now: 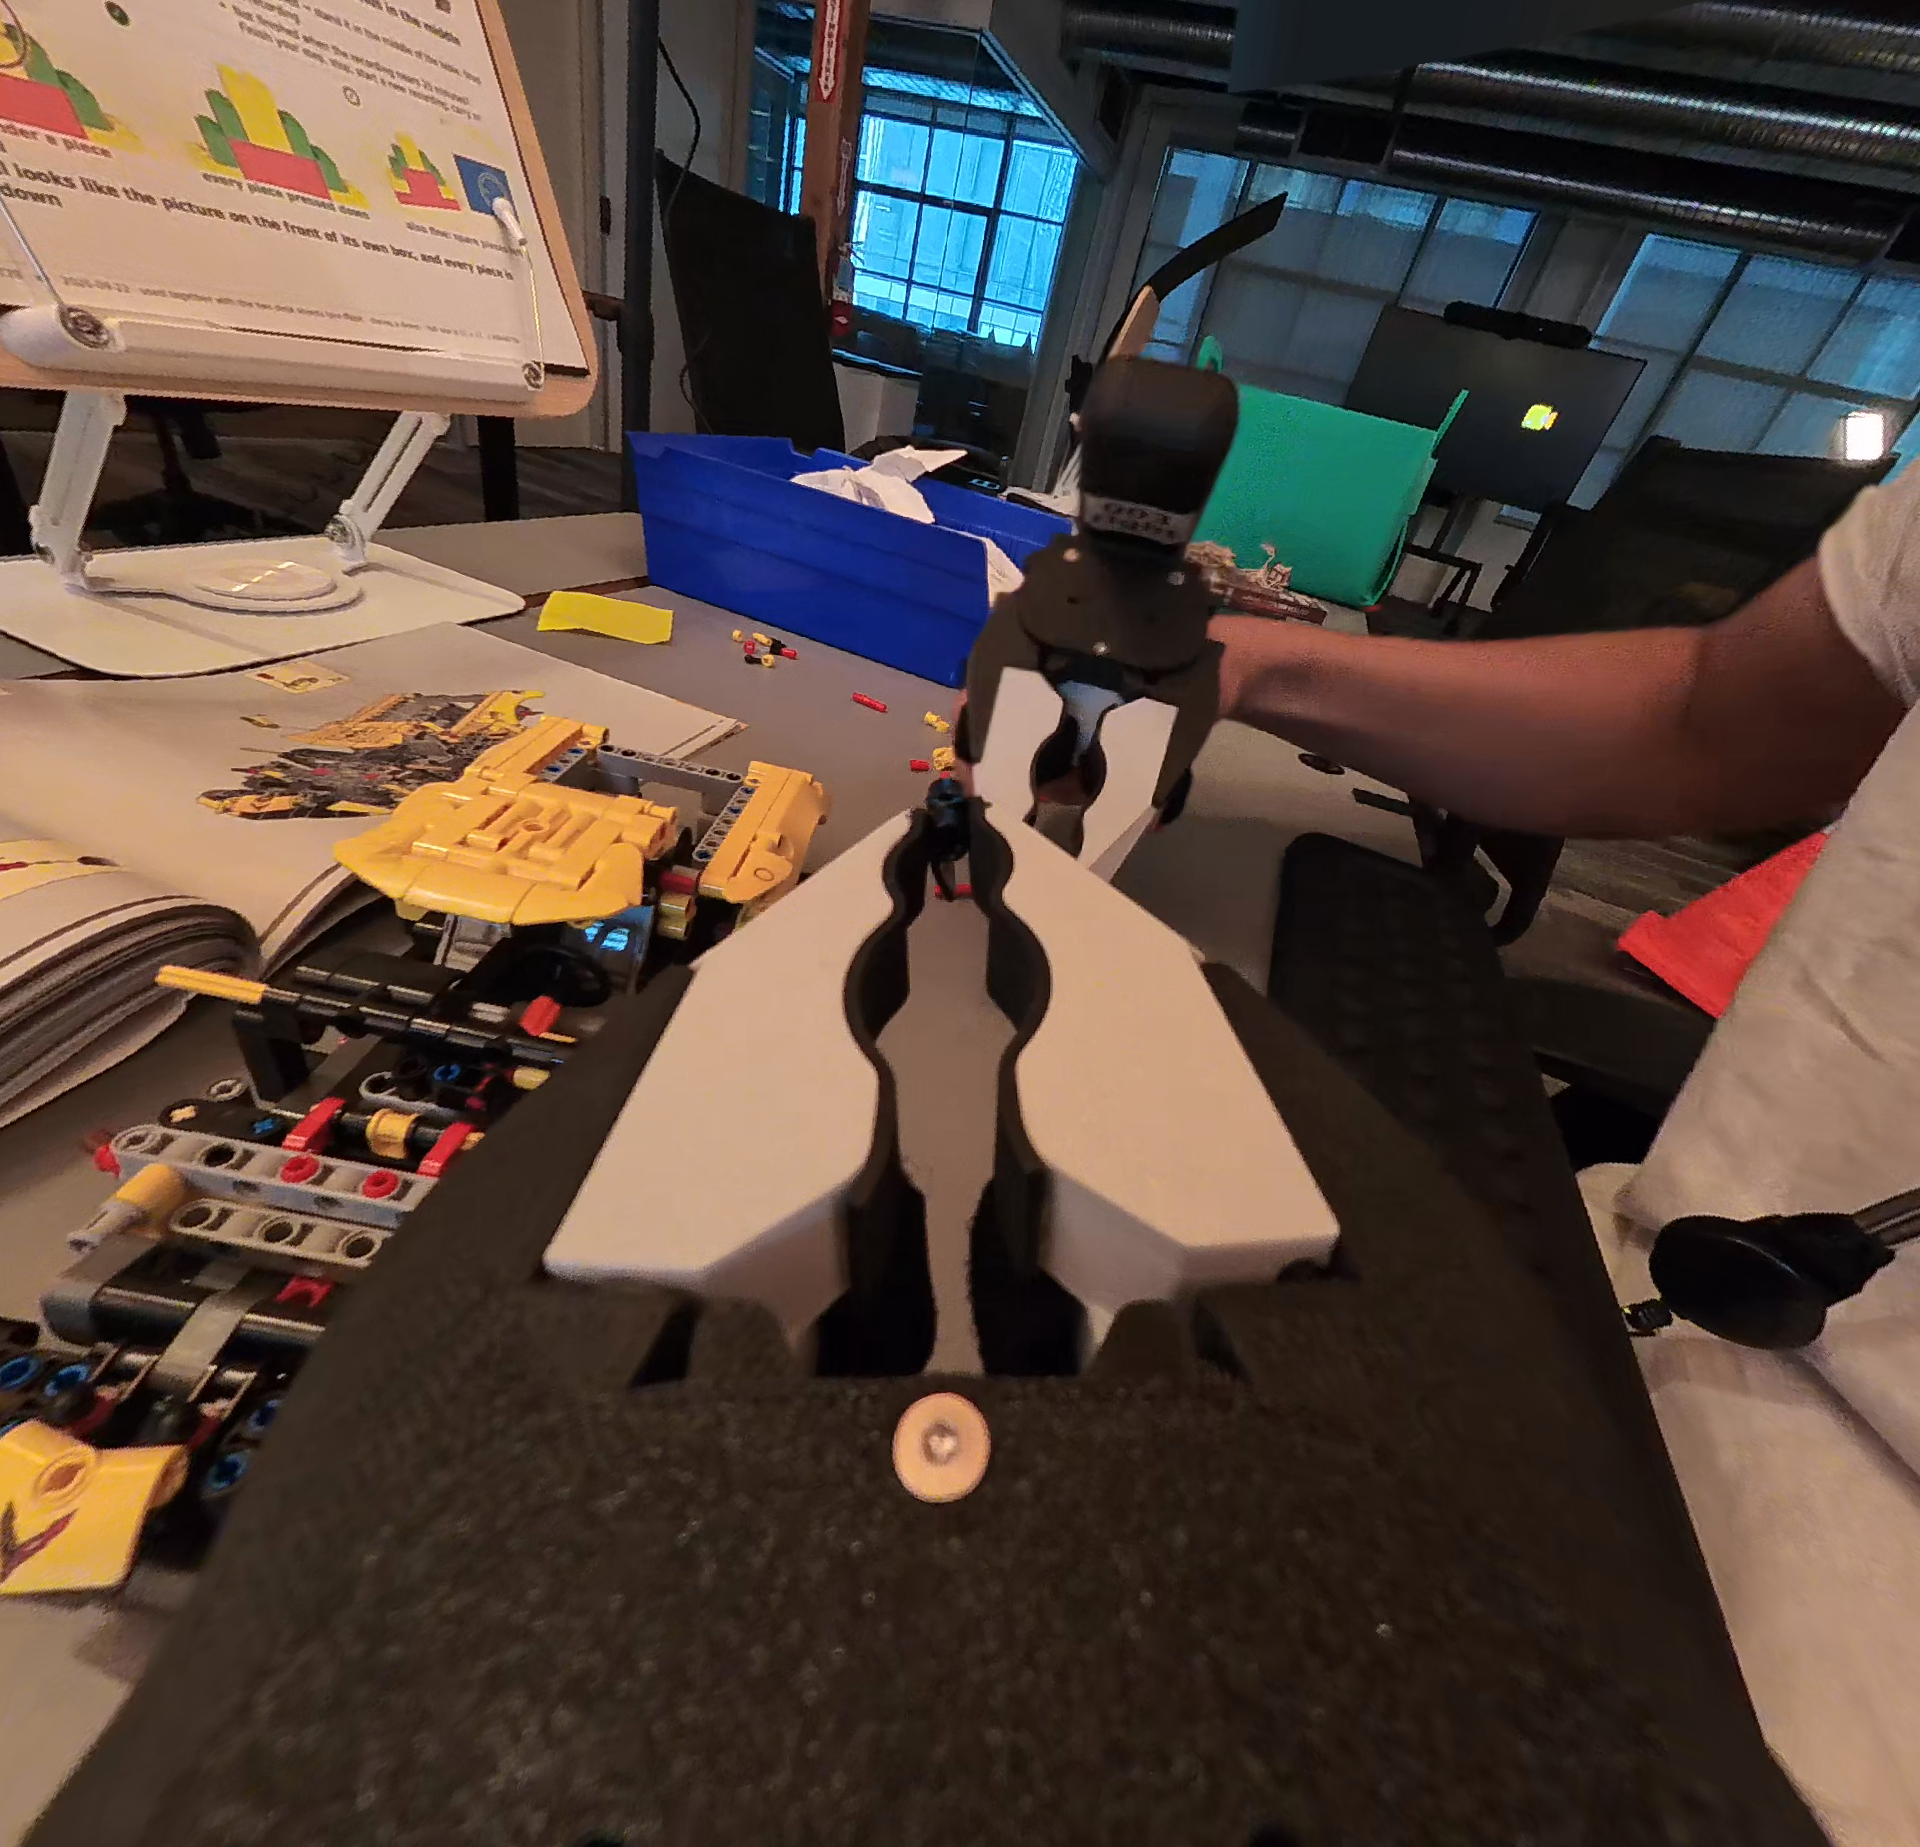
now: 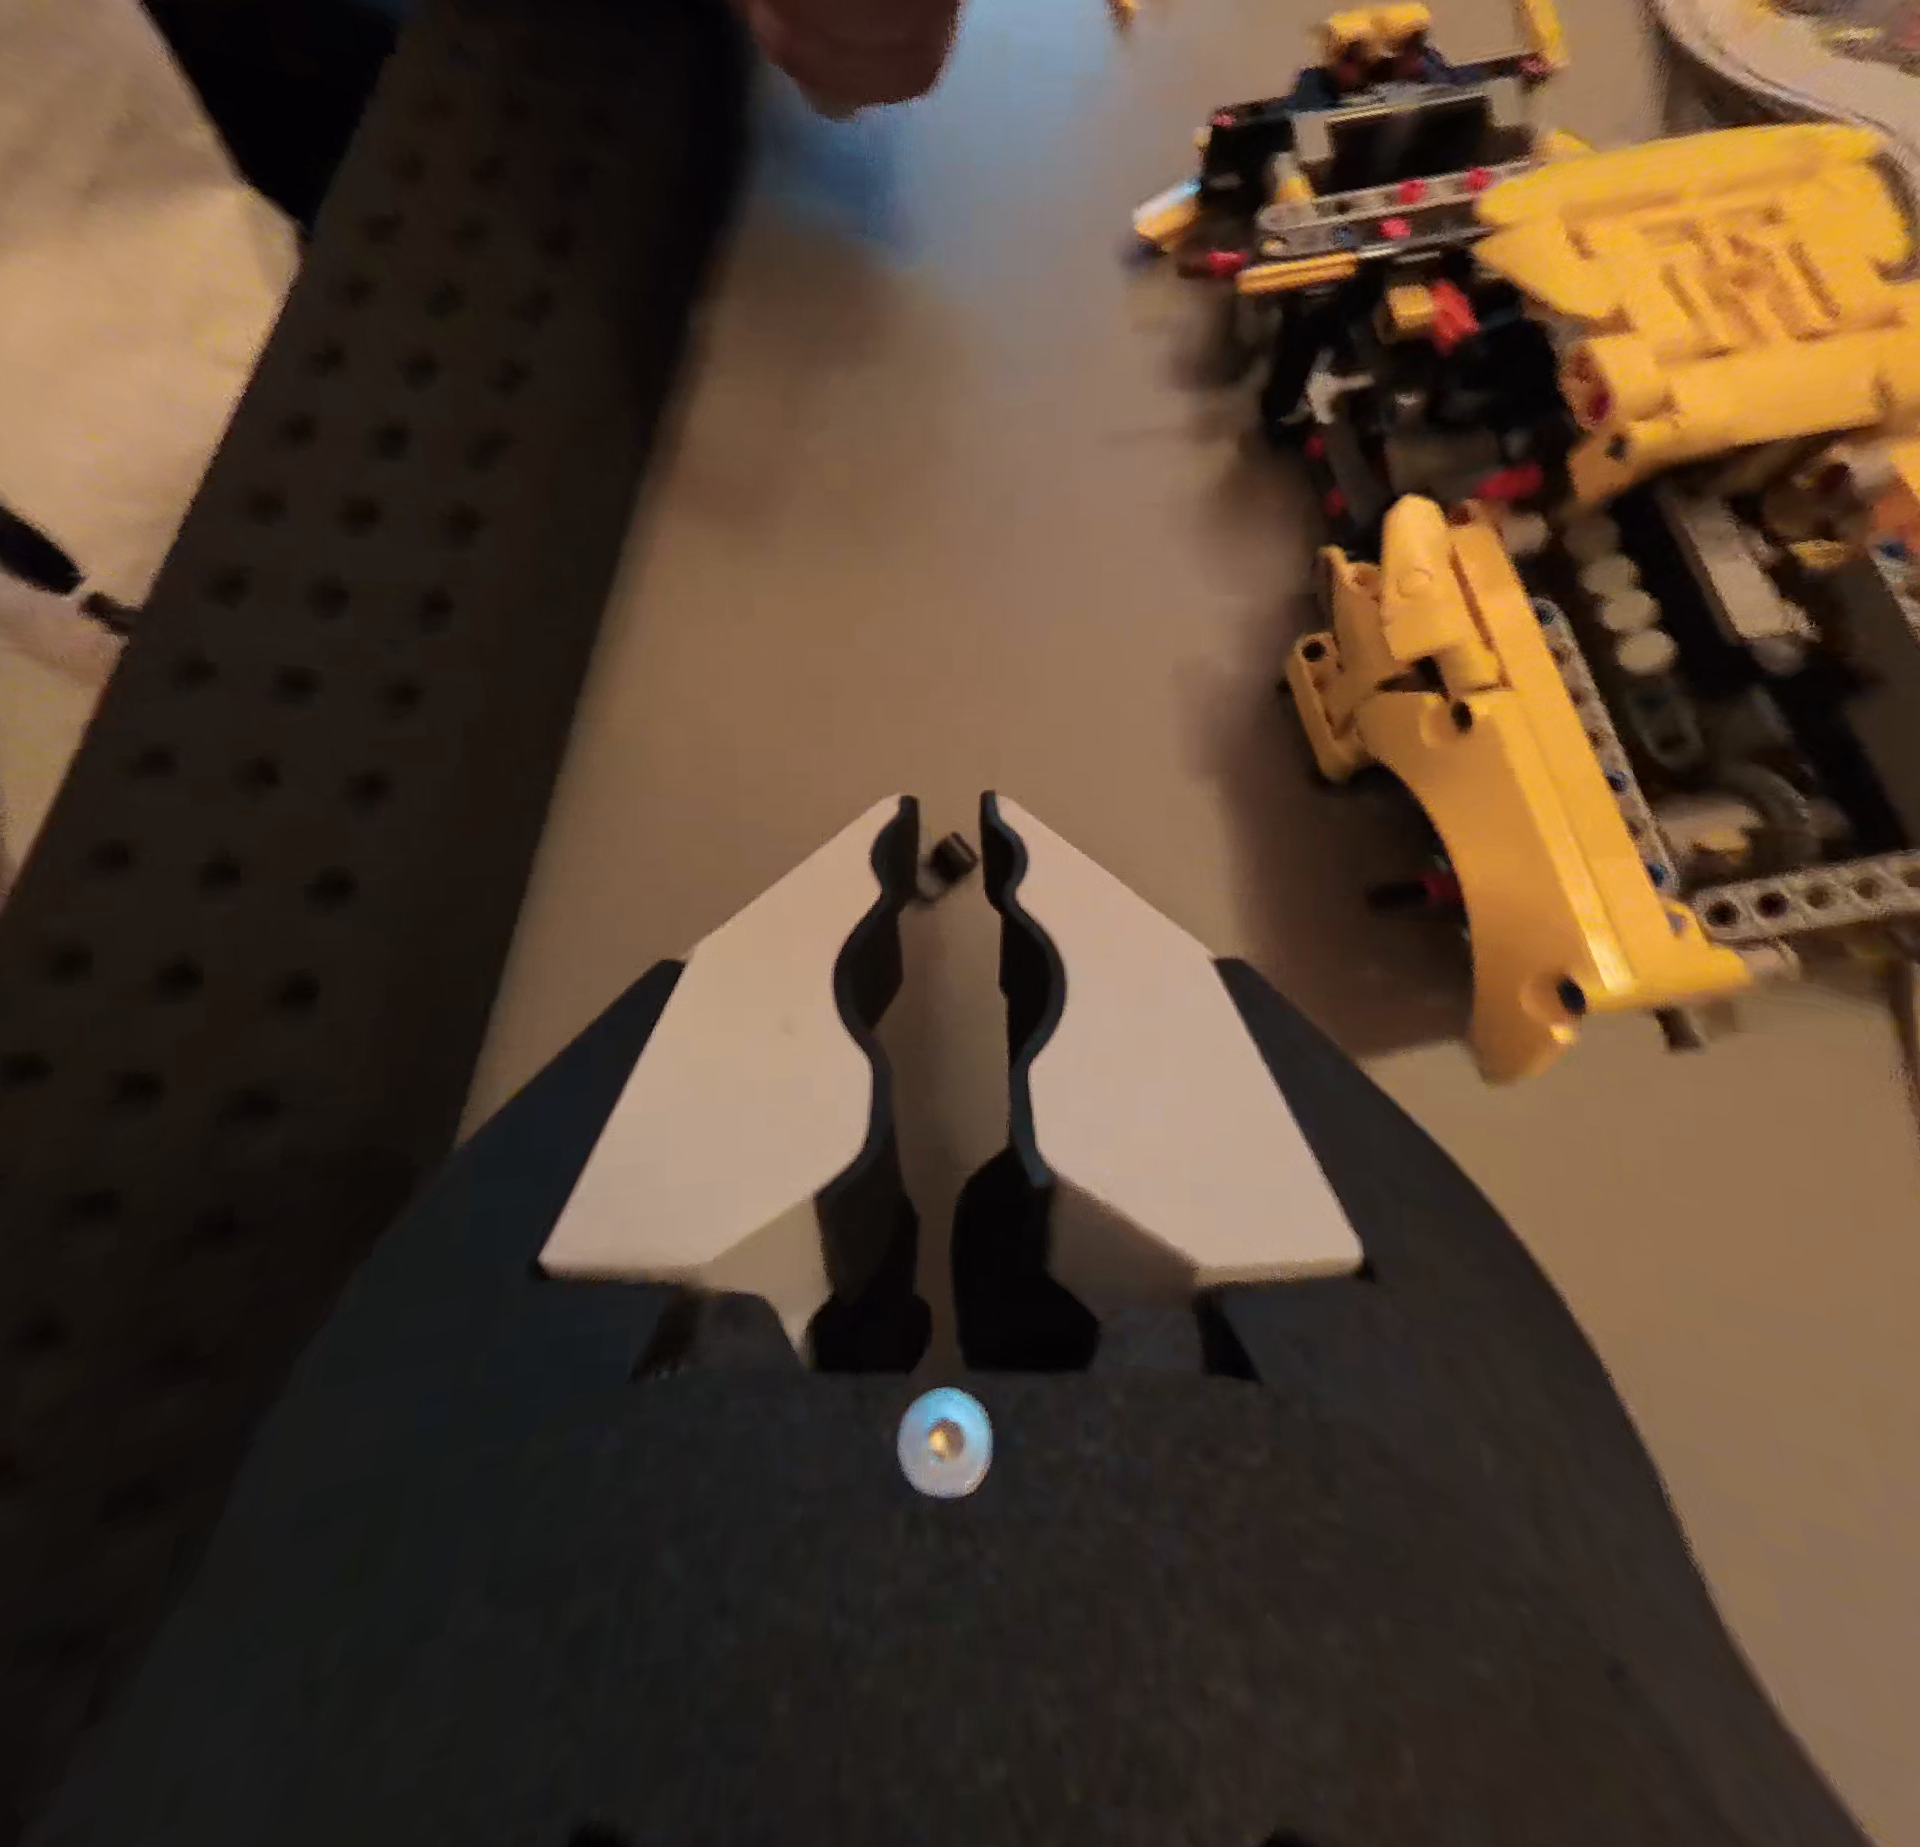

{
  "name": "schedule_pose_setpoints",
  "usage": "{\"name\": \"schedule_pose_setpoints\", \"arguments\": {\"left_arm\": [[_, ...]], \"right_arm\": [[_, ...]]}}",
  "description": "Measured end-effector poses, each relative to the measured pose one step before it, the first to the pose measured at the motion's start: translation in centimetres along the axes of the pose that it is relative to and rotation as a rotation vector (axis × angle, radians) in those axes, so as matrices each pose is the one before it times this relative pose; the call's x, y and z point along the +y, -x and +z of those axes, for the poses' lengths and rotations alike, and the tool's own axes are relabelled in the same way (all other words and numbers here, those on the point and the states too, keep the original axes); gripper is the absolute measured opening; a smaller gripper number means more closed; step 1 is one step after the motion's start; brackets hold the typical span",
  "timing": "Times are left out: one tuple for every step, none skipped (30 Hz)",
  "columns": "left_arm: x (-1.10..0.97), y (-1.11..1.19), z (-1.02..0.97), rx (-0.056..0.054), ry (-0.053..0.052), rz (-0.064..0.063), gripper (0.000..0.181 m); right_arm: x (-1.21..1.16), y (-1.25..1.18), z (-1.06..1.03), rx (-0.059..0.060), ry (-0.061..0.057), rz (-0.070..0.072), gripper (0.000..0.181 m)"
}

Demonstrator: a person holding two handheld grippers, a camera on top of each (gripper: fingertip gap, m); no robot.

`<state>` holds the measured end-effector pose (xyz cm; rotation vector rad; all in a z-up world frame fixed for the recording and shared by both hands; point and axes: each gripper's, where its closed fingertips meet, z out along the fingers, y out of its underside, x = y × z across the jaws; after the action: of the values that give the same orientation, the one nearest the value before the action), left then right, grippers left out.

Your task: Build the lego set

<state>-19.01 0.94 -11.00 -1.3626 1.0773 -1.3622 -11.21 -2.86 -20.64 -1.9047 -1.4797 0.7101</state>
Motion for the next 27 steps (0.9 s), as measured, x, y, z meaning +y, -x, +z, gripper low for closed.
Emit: {"name": "schedule_pose_setpoints", "arguments": {"left_arm": [[0.009, 0.044, -0.012, -0.0018, 0.0003, -0.0004, 0.007], [0.008, 0.030, -0.002, -0.0004, 0.0004, -0.0010, 0.007], [0.013, 0.025, -0.004, -0.0005, 0.0005, -0.0006, 0.007], [0.002, 0.023, -0.002, -0.0007, 0.0003, 0.0005, 0.007], [0.009, 0.011, 0.015, -0.0005, 0.0006, 0.0007, 0.007], [0.030, 0.010, 0.010, -0.0003, 0.0014, 0.0006, 0.007], [0.020, 0.012, 0.020, -0.0005, 0.0014, 0.0009, 0.007], [0.025, 0.034, 0.021, -0.0007, 0.0014, 0.0006, 0.007], [0.008, 0.015, 0.004, 0.0001, 0.0009, -0.0004, 0.007], [0.007, 0.019, -0.001, 0.0003, 0.0002, -0.0012, 0.007], [-0.003, 0.015, -0.006, 0.0000, -0.0006, -0.0009, 0.007], [-0.007, -0.014, -0.006, 0.0008, -0.0005, -0.0005, 0.007], [-0.001, -0.025, 0.011, 0.0015, -0.0001, -0.0004, 0.007], [0.005, -0.028, -0.002, 0.0017, 0.0003, -0.0006, 0.007], [0.015, -0.016, 0.016, 0.0016, 0.0005, -0.0007, 0.007], [-0.002, -0.011, 0.004, 0.0016, -0.0005, -0.0015, 0.007], [-0.034, -0.003, -0.007, 0.0016, -0.0018, -0.0029, 0.007], [-0.036, -0.002, -0.014, 0.0024, -0.0023, -0.0042, 0.007], [-0.038, -0.004, -0.012, 0.0036, -0.0026, -0.0066, 0.007], [-0.049, 0.022, -0.026, 0.0034, -0.0034, -0.0091, 0.007], [-0.063, 0.018, -0.028, 0.0037, -0.0047, -0.0109, 0.007], [-0.122, 0.017, -0.070, 0.0061, -0.0074, -0.0158, 0.007], [-0.205, 0.017, -0.105, 0.0096, -0.0129, -0.0237, 0.007], [-0.308, 0.046, -0.153, 0.0109, -0.0183, -0.0310, 0.007], [-0.360, 0.061, -0.189, 0.0122, -0.0215, -0.0369, 0.007], [-0.350, 0.112, -0.213, 0.0125, -0.0214, -0.0423, 0.007], [-0.338, 0.230, -0.231, 0.0082, -0.0208, -0.0462, 0.007]], "right_arm": [[0.208, 0.113, 0.297, -0.0542, 0.0117, -0.0252, 0.012], [0.353, -0.149, 0.249, -0.0273, 0.0170, -0.0165, 0.012], [0.212, -0.108, 0.185, -0.0232, 0.0040, -0.0168, 0.013], [0.075, -0.144, 0.119, -0.0136, -0.0037, -0.0185, 0.014], [-0.097, -0.049, 0.058, -0.0121, -0.0114, -0.0116, 0.013], [-0.099, 0.009, 0.061, -0.0139, -0.0125, -0.0040, 0.013], [0.067, 0.107, 0.079, -0.0189, 0.0009, 0.0012, 0.012], [0.190, 0.077, 0.096, -0.0130, 0.0116, 0.0018, 0.011], [0.201, -0.015, 0.100, -0.0032, 0.0124, -0.0028, 0.012], [0.183, -0.011, 0.083, -0.0008, 0.0090, -0.0045, 0.012], [0.226, -0.003, 0.048, -0.0018, 0.0088, -0.0035, 0.011], [0.219, -0.068, -0.002, 0.0016, 0.0077, -0.0005, 0.011], [0.103, -0.028, -0.033, -0.0006, -0.0009, 0.0031, 0.011], [0.063, -0.009, -0.001, 0.0002, -0.0044, 0.0033, 0.010], [0.084, 0.006, 0.036, 0.0018, 0.0000, -0.0029, 0.009], [-0.031, 0.006, 0.079, 0.0056, -0.0056, -0.0073, 0.007], [-0.149, 0.051, 0.067, 0.0058, -0.0107, -0.0100, 0.007], [-0.105, 0.003, 0.094, 0.0087, -0.0045, -0.0096, 0.006], [-0.063, 0.025, 0.093, 0.0071, -0.0004, -0.0068, 0.006], [-0.048, 0.036, 0.083, 0.0060, 0.0008, -0.0047, 0.006], [-0.056, 0.033, 0.058, 0.0042, -0.0010, 0.0000, 0.006], [-0.056, 0.046, 0.047, 0.0022, -0.0003, 0.0035, 0.005], [-0.078, 0.044, 0.022, 0.0020, -0.0007, 0.0056, 0.005], [-0.113, -0.281, -0.028, 0.0246, 0.0034, 0.0033, 0.001], [-0.308, -0.345, -0.146, 0.0326, -0.0023, 0.0011, 0.000], [-0.814, -0.243, -0.177, 0.0295, -0.0292, 0.0117, 0.000], [-1.104, -0.473, -0.221, 0.0486, -0.0340, 0.0110, 0.000]]}}
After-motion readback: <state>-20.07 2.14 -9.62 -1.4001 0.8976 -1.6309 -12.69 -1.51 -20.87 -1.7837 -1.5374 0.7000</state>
